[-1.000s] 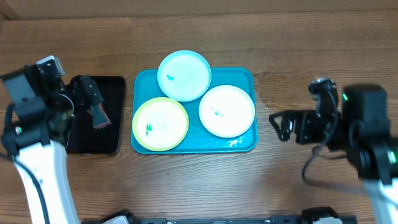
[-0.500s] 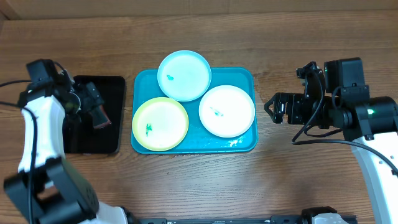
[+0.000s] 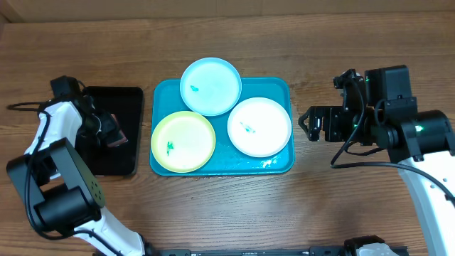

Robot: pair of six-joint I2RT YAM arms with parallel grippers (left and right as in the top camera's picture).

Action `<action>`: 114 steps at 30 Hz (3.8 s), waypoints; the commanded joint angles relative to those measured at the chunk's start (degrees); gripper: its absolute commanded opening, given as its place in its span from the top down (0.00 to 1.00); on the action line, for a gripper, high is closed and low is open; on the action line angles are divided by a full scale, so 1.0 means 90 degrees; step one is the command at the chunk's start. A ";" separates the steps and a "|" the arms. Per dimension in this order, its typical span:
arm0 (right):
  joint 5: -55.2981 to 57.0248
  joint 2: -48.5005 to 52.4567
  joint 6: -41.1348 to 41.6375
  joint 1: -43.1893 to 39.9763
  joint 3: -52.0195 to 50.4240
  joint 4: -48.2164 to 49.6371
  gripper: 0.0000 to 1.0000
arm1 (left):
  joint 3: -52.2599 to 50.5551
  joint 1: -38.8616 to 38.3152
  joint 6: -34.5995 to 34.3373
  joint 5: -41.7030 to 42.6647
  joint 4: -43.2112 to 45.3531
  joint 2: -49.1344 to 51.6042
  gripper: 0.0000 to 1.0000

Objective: Clean dirty plates on tray and stack at the side
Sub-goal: 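Move the left gripper to the sponge on the black tray, then grasp the green-and-orange sponge with the left gripper and lift, then grip the yellow plate rim with the right gripper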

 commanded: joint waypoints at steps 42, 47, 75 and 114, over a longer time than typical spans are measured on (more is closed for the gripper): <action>-0.0330 0.0238 -0.0017 0.0058 -0.0177 0.0712 0.00 | 0.0945 0.0022 0.0245 0.0631 -0.1236 -0.0894 0.96; -0.0974 0.0270 -0.0019 0.0163 -0.0160 0.1027 0.28 | 0.1620 0.0022 0.0345 0.1331 -0.2050 -0.1345 0.95; 0.0199 0.2368 0.0850 0.3237 -0.0158 0.2523 0.41 | 0.1688 -0.1783 0.1146 0.2841 -0.3682 -0.3296 0.96; 0.0746 0.5170 0.1394 0.3679 -0.0165 0.5440 0.62 | -0.1659 -0.2407 -0.0095 0.2506 -0.0087 -0.3060 0.96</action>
